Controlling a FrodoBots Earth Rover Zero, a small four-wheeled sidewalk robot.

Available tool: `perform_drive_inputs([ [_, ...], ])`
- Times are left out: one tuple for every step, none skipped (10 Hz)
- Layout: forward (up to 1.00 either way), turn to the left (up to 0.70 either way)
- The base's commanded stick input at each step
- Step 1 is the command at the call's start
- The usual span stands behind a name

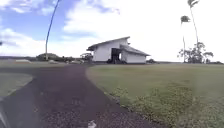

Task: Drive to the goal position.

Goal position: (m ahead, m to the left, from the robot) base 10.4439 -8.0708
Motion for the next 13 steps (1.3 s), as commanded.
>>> perform_drive_inputs([
  [0.7, 0.35],
  [0.7, 0.35],
  [0.7, 0.35],
  [0.7, 0.35],
  [0.7, 0.35],
  [0.7, 0.35],
  [0.7, 0.35],
  [0.7, 0.35],
  [0.7, 0.35],
  [0.7, 0.35],
  [0.7, 0.25],
  [0.7, 0.0],
  [0.7, 0.0],
])
